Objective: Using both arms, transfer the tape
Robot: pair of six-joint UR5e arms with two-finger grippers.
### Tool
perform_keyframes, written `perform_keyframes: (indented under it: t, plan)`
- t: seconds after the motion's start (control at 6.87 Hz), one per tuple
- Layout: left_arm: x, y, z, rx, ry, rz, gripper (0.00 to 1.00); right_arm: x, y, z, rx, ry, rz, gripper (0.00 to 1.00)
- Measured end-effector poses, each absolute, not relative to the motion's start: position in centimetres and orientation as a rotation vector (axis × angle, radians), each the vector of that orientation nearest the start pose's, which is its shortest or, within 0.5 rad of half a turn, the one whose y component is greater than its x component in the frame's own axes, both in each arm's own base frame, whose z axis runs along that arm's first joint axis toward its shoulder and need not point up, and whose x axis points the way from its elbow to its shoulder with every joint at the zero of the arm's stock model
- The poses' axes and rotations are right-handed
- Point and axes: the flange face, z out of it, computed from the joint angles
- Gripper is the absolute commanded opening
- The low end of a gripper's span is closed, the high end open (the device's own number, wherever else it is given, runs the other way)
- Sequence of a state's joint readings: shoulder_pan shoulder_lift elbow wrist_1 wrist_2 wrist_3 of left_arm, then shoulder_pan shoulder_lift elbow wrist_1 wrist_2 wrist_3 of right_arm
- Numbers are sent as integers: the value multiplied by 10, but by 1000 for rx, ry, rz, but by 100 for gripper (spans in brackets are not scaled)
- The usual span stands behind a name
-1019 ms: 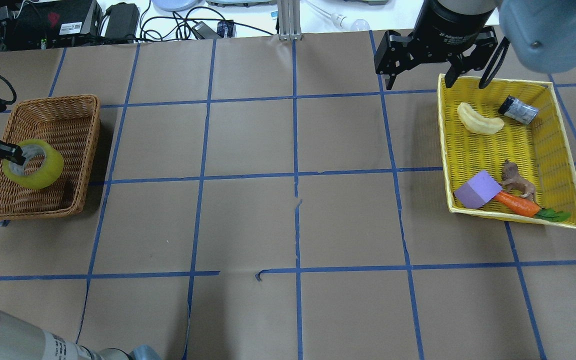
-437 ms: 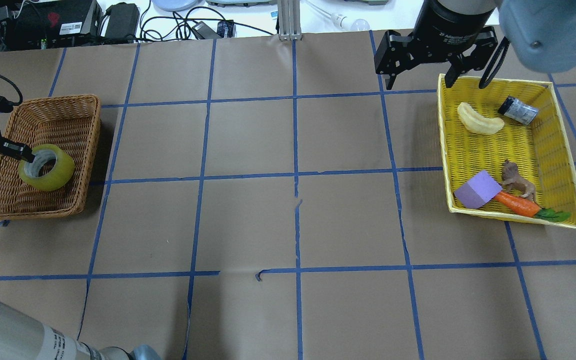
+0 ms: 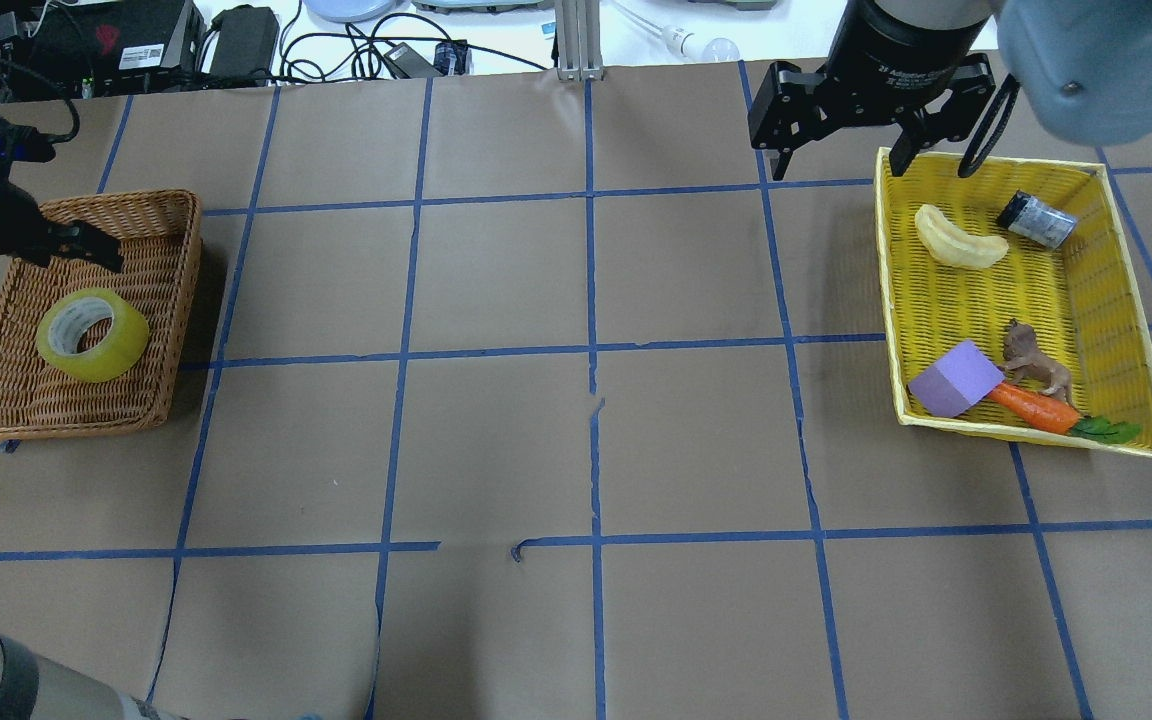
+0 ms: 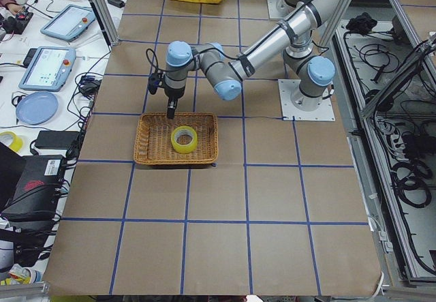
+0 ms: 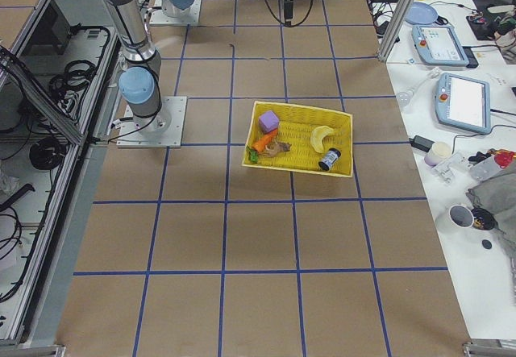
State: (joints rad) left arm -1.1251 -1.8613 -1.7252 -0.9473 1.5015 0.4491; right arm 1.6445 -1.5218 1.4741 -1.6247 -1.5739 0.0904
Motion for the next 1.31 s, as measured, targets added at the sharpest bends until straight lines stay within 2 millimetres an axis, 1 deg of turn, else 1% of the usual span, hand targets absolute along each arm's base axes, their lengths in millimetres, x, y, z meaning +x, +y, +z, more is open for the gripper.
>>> perform_keyframes:
  t: [0.29,0.44,0.58,0.73,0.87,1.02,1.31]
  plan:
    - [31,-583,365,-112,3159,-250,100,171,-511,517,25,3132,-158,100]
    - [-19,-573,391,-179,3182,-196,100,171,-511,517,25,3132,-157,100]
    - [-64,-561,416,-206,3193,-145,100,171,-511,517,25,3133,-157,100]
    - [-96,-548,434,-194,3199,-106,100,171,-510,516,25,3133,-156,100]
    - [-115,-535,445,-170,3204,-68,100,171,-510,516,25,3133,-155,100]
    - [-125,-523,454,-151,3208,-35,100,171,-511,516,26,3133,-155,100]
    - [-134,-509,462,-125,3208,9,100,171,-511,516,27,3132,-156,100]
